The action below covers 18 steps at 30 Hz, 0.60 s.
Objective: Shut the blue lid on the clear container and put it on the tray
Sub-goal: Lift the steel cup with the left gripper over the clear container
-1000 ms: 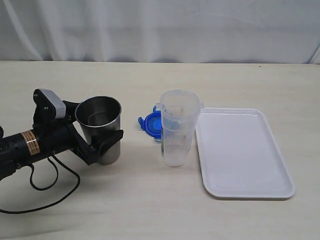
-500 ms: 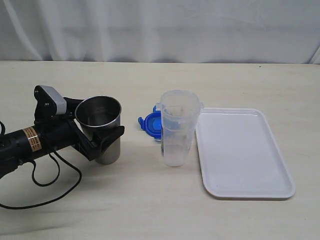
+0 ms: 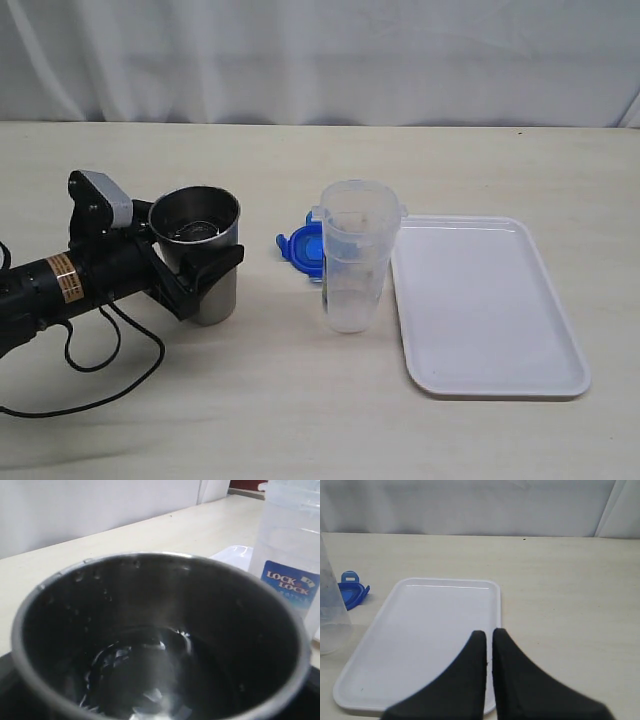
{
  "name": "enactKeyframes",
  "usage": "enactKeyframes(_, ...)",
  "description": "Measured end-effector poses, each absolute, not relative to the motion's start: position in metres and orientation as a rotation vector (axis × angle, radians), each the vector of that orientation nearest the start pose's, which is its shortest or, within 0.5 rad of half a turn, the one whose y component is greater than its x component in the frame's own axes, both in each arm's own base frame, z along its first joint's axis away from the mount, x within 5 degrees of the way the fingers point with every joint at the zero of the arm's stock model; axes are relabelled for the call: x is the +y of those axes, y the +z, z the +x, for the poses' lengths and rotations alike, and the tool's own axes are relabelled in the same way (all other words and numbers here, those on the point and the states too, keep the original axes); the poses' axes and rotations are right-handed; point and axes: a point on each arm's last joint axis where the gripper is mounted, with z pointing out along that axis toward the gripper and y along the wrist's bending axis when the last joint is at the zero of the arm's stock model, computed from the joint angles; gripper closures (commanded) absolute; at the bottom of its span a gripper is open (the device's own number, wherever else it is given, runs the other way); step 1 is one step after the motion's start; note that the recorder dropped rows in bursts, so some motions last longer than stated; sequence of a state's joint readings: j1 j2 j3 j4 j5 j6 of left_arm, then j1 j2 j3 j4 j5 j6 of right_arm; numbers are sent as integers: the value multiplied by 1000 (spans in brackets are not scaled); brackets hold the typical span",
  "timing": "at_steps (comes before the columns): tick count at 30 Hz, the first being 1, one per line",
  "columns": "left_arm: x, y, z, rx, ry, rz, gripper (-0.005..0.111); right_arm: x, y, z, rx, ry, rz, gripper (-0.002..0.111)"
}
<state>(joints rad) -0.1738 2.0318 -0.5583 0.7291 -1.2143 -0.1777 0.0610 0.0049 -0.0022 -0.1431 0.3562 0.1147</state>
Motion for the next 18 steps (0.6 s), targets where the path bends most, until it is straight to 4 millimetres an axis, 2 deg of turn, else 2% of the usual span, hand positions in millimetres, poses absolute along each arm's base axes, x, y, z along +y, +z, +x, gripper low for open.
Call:
enactKeyframes(2,-107,97,282,1687,-656,726,101,-1,182,54,1838,-17,-39,104)
enactKeyframes(3,-107,97,282,1686,-657,728,107,-1,182,54,1838,-17,-39,104)
enactKeyframes(18,-108,102,282,1691,-648,774,107,-1,182,54,1838,-17,-39,104)
